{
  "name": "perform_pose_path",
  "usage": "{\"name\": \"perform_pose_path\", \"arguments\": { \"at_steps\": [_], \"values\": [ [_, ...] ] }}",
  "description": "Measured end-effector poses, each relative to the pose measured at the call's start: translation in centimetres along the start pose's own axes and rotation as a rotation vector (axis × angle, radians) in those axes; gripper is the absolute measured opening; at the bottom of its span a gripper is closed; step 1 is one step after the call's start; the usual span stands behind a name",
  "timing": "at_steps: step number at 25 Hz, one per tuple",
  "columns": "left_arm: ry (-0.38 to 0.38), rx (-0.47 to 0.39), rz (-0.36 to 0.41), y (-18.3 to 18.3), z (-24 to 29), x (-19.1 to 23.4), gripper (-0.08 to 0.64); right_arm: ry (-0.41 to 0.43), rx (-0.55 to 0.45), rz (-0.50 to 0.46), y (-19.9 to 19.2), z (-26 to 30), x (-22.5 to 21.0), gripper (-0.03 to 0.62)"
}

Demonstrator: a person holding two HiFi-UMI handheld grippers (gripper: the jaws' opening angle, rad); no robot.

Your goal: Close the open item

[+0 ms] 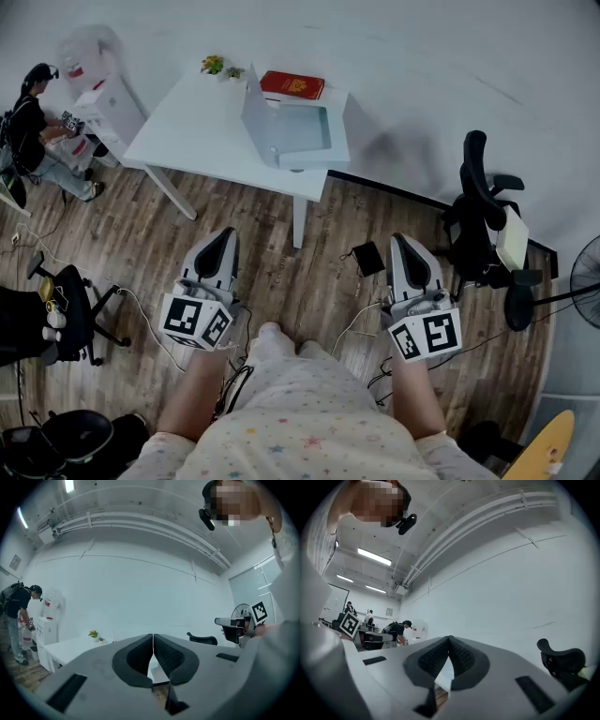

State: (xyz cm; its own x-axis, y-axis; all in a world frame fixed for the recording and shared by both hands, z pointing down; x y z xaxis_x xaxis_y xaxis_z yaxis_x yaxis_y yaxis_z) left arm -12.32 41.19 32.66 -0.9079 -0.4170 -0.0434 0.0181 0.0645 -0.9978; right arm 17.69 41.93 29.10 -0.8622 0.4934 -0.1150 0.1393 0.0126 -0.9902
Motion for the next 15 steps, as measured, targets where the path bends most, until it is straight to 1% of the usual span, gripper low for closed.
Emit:
{"name": "perform_pose_path", "arguments": {
  "at_steps": [7, 12, 15],
  "values": [
    [-0.001, 0.011, 0.044, 0.1, 0.1, -1.9, 0.015, 0.01, -0.022, 0.012, 0.4, -1.3, -0.7, 0.0],
    [-0.005, 0.002, 0.055, 0.8, 0.1, -2.9, 0.017, 0.011, -0.045, 0.074, 0.5, -1.9, -1.5, 0.0],
    [-0.021, 0.031, 0.065, 0.8, 0.1, -3.4, 0.018, 0.004, -0.027, 0.092, 0.3, -1.9, -1.9, 0.002]
  ]
}}
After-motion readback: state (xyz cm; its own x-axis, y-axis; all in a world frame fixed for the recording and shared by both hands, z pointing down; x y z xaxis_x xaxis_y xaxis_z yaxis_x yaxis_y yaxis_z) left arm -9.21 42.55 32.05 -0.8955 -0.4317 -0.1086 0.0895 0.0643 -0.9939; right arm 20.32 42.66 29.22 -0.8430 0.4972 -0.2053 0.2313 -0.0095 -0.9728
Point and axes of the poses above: the fingertips, and each gripper's own axes: z forward along the fingers, x to its left, y out of its top, the point moved 4 cm from there along -z, backward along the fingers, and after that the axes turned 8 degrees about z, right-handed, at the moved point
